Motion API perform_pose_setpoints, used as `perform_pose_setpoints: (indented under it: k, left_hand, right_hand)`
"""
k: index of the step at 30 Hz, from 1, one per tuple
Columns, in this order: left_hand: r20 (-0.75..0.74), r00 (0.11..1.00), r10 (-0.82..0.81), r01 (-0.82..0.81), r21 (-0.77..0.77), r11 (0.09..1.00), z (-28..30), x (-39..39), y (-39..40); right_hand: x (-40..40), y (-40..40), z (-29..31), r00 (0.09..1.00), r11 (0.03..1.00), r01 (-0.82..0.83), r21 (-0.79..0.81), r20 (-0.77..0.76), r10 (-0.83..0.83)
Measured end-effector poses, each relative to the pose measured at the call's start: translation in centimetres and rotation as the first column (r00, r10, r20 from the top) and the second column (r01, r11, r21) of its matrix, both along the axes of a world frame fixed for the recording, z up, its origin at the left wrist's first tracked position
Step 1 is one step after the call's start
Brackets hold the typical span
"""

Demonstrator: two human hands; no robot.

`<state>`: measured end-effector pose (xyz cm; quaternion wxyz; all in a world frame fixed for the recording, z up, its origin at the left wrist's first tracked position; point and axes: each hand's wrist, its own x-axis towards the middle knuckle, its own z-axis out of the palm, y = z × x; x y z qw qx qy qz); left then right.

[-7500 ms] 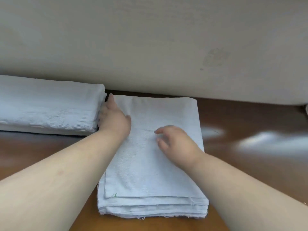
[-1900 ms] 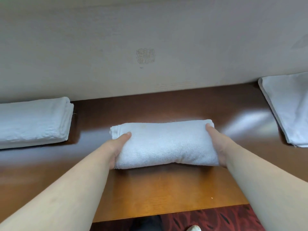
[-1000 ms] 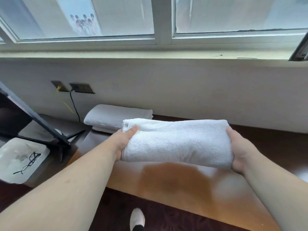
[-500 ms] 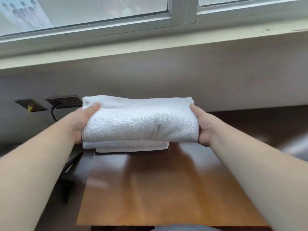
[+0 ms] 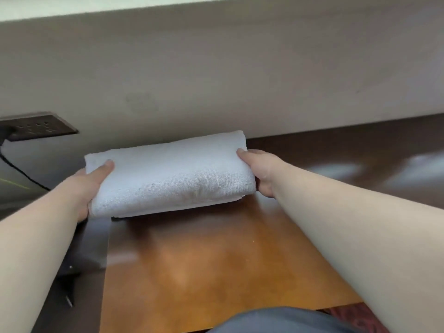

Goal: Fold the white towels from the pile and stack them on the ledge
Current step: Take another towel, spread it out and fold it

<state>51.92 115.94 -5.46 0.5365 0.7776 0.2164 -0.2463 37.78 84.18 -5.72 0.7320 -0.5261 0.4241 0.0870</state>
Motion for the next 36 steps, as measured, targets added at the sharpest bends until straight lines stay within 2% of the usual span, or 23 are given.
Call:
perform_pose_setpoints:
  k: [3, 7, 9, 12, 16, 18, 19, 21, 22, 24, 25, 26, 27, 28, 30, 32, 33, 36]
  left_hand:
    - [0.037, 0.999, -0.020, 0.020, 0.014, 1.000, -0.4, 0.8, 0.3]
    - [0.113, 0.993, 0.019, -0.011, -0.063, 0.998, 0.7, 2.5, -0.1]
    - [0.085, 0.996, 0.010, -0.007, -0.035, 0.999, 0.5, 2.9, 0.0]
    - [-0.050, 0.999, -0.009, 0.010, 0.013, 1.000, -0.4, 3.2, 0.5]
    - [-0.064, 0.998, -0.021, 0.028, 0.099, 0.995, -0.5, 3.6, 0.5]
    - [-0.054, 0.996, -0.068, 0.076, 0.174, 0.982, 0.0, 3.7, 0.5]
    - [-0.055, 0.994, -0.098, 0.109, 0.252, 0.962, 0.1, 3.8, 0.5]
    - [-0.006, 0.991, -0.136, 0.127, 0.400, 0.908, 0.5, 3.9, 0.2]
    - [0.043, 0.985, -0.167, 0.125, 0.492, 0.861, 0.7, 3.9, -0.3]
    - [0.218, 0.933, -0.287, 0.065, 0.681, 0.729, 1.5, 3.4, -1.5]
    - [0.332, 0.865, -0.376, 0.012, 0.736, 0.677, 2.2, 2.8, -2.6]
    - [0.424, 0.765, -0.486, 0.005, 0.749, 0.662, 2.8, 1.7, -4.0]
    - [0.467, 0.646, -0.604, 0.077, 0.747, 0.660, 3.0, 0.5, -5.5]
    - [0.450, 0.528, -0.720, 0.206, 0.754, 0.623, 2.9, -0.8, -7.2]
    - [0.264, 0.369, -0.891, 0.415, 0.811, 0.412, 1.6, -2.8, -9.3]
    - [0.017, 0.340, -0.940, 0.478, 0.858, 0.188, -0.1, -3.3, -9.5]
    - [-0.051, 0.335, -0.941, 0.492, 0.861, 0.129, -0.8, -3.2, -9.4]
    - [-0.059, 0.283, -0.957, 0.530, 0.841, 0.105, -1.0, -2.6, -9.6]
  right_hand:
    - [0.7, 0.2, -0.7, 1.000, 0.998, 0.001, -0.058, 0.029, 0.000]
    - [1.9, 0.0, -0.5, 0.992, 0.993, 0.065, -0.103, 0.118, -0.053]
    - [2.2, 0.1, -0.7, 0.996, 0.993, 0.034, -0.109, 0.082, -0.025]
    - [2.3, 0.0, -1.1, 0.999, 0.996, -0.050, -0.076, -0.019, 0.049]
    - [2.4, -0.3, -1.6, 0.997, 0.996, -0.060, -0.059, -0.043, 0.057]
    - [2.5, 0.0, -1.6, 0.994, 0.988, -0.080, -0.130, -0.077, 0.071]
    - [2.6, 0.2, -1.5, 0.989, 0.969, -0.114, -0.220, -0.115, 0.090]
    - [2.5, 0.9, -1.3, 0.984, 0.865, -0.150, -0.479, -0.158, 0.083]
    - [2.3, 1.4, -0.9, 0.988, 0.768, -0.147, -0.623, -0.136, 0.078]
    - [1.9, 2.8, 0.0, 0.973, 0.468, -0.183, -0.865, -0.093, 0.209]
    - [2.0, 3.7, 0.5, 0.937, 0.302, -0.231, -0.925, -0.128, 0.326]
    - [2.4, 4.6, 0.7, 0.881, 0.162, -0.283, -0.945, -0.189, 0.434]
    - [2.8, 5.3, 0.9, 0.819, 0.065, -0.337, -0.939, -0.259, 0.513]
    - [3.2, 5.9, 0.8, 0.763, 0.003, -0.395, -0.919, -0.326, 0.559]
    - [3.7, 6.0, 0.3, 0.682, -0.048, -0.506, -0.861, -0.434, 0.589]
    - [3.6, 5.2, -0.5, 0.634, -0.040, -0.614, -0.788, -0.523, 0.570]
    - [3.5, 4.8, -1.0, 0.621, -0.040, -0.644, -0.764, -0.552, 0.556]
    - [3.3, 4.4, -1.6, 0.617, -0.044, -0.655, -0.754, -0.568, 0.545]
